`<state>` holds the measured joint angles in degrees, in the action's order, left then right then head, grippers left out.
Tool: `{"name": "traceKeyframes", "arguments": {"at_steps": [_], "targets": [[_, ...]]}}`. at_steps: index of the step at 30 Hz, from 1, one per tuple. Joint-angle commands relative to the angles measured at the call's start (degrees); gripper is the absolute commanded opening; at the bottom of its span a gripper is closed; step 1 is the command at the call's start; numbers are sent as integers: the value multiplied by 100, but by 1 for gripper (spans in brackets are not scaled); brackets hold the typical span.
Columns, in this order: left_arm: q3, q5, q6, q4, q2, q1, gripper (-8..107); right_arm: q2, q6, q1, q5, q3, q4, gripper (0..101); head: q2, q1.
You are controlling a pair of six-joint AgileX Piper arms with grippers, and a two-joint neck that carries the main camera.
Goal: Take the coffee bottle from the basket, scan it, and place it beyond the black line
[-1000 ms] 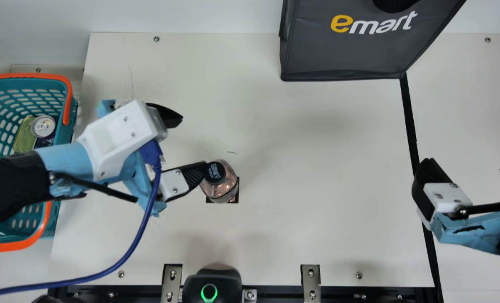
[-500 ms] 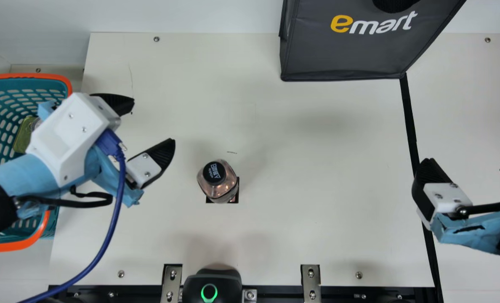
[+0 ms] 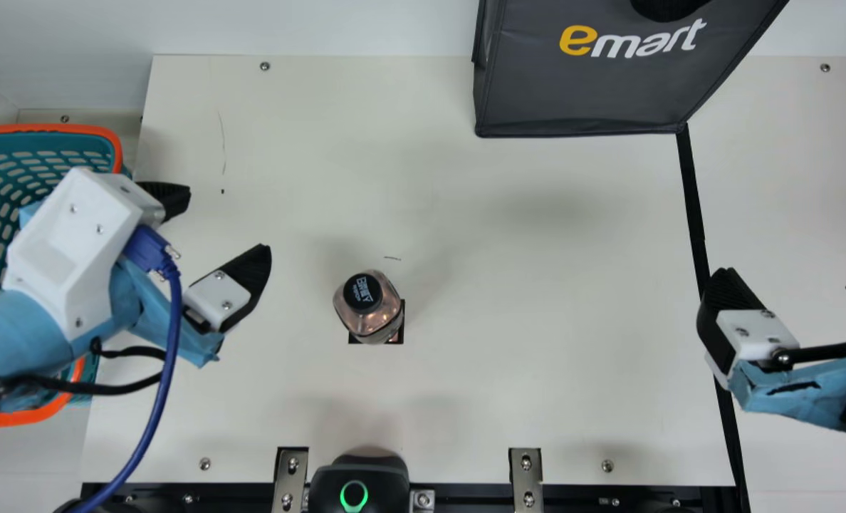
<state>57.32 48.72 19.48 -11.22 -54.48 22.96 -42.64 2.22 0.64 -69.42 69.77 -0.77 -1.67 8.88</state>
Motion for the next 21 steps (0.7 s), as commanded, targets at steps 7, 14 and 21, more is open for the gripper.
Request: {"name": "traceKeyframes", "arguments": {"at_steps": [7, 14, 21], "targets": [[48, 270, -1275, 747, 93, 651, 90, 0, 0, 0, 0, 0, 0, 91, 9, -96], [60, 290, -2118, 1511, 44, 1282, 90, 0, 0, 0, 0, 0, 0, 91, 9, -96], [121, 325, -3021, 2254, -107, 1982, 90, 0, 0, 0, 0, 0, 0, 91, 9, -96]]}}
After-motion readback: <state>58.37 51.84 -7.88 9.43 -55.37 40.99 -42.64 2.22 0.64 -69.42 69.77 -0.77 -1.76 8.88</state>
